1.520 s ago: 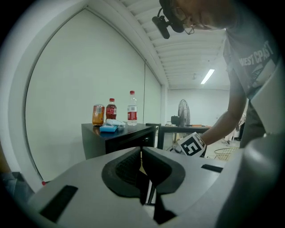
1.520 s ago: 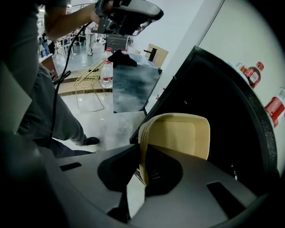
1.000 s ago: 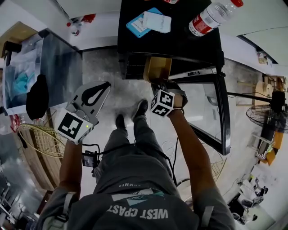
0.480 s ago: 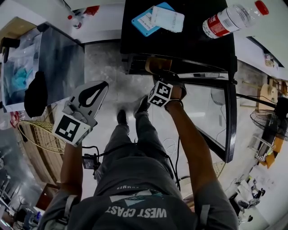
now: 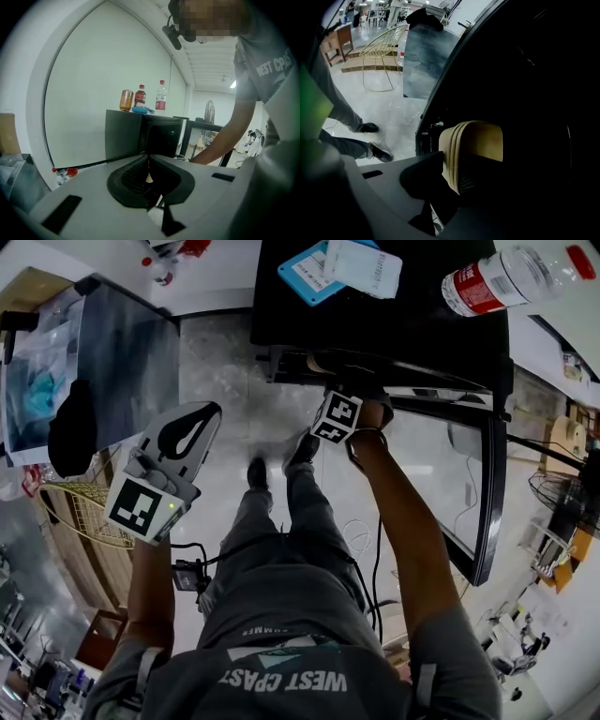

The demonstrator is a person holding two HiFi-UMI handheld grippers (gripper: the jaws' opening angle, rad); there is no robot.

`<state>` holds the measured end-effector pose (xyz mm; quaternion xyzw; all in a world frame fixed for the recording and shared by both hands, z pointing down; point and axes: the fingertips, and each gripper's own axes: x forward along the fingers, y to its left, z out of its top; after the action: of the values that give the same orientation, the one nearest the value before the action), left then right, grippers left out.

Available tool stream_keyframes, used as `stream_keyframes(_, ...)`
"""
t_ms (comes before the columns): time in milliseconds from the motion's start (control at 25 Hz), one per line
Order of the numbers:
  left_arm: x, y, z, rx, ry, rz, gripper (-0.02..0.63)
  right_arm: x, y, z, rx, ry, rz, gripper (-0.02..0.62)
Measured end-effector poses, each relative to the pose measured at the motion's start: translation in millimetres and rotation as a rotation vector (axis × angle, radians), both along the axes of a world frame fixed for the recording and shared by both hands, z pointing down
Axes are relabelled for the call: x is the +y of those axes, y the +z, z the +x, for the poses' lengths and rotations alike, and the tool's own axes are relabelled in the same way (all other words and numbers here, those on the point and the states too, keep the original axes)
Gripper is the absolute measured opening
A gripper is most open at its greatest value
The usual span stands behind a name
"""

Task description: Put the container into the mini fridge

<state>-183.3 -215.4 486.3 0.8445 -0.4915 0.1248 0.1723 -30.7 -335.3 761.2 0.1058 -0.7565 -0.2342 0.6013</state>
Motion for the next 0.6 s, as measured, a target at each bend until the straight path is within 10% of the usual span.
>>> stream_keyframes(600,5,6,1,-0.05,-0.002,-0.035,0.025,-46,20,-5,0.049,0.011,-0.03,0.136)
